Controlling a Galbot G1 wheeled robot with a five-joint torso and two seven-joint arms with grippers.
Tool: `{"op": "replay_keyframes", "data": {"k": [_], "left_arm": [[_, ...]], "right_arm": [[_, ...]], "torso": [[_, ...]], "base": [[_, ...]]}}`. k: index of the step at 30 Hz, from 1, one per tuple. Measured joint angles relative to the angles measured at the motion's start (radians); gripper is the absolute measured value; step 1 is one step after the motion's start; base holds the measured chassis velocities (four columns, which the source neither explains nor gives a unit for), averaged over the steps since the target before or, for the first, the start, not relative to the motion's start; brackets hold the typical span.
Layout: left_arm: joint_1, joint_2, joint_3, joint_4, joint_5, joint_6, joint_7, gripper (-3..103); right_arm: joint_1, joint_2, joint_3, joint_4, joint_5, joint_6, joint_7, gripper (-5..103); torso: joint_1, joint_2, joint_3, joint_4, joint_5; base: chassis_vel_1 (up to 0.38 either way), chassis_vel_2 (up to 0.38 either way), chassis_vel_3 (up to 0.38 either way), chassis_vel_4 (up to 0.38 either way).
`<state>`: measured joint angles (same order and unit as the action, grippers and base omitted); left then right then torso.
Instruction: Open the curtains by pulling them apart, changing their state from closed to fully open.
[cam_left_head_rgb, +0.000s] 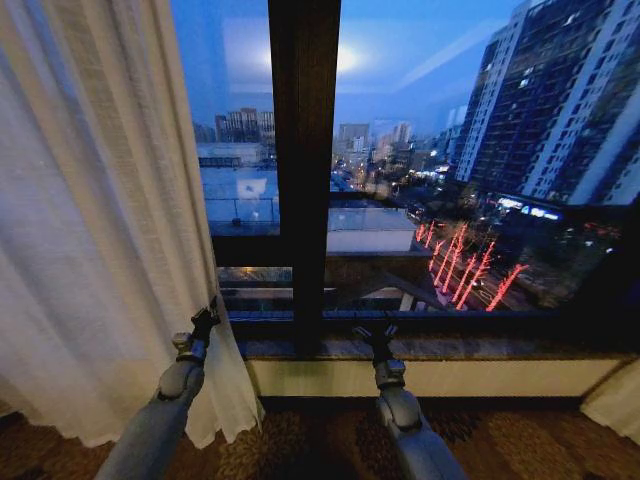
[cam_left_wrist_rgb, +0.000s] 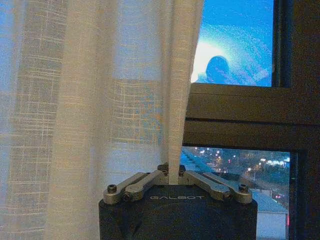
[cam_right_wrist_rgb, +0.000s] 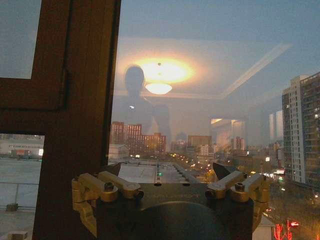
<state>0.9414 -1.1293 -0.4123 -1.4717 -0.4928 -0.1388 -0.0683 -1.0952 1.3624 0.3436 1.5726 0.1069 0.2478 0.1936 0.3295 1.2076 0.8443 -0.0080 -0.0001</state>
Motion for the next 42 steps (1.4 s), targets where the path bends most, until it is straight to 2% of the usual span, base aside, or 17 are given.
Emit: {"op": "replay_keyframes", "data": {"k": [15, 42], "left_arm": [[0.006, 0.005, -0.007, -0.004, 0.000, -0.001, -0.002, 0], [0.027, 0.006, -0.031, -0.004, 0.002, -0.017, -0.004, 0]], "right_arm": [[0.000, 0.000, 0.000, 0.000, 0.000, 0.000, 0.000, 100], [0.000, 0.000, 0.000, 0.000, 0.000, 0.000, 0.000, 100]], "torso": [[0.000, 0.000, 0.000, -0.0001, 0.0002], [0.000, 0.000, 0.000, 0.0001, 0.0001]], "base": [[0.085, 0.101, -0.078, -0.105], [0.323, 0.330, -0.333, -0.332]]}}
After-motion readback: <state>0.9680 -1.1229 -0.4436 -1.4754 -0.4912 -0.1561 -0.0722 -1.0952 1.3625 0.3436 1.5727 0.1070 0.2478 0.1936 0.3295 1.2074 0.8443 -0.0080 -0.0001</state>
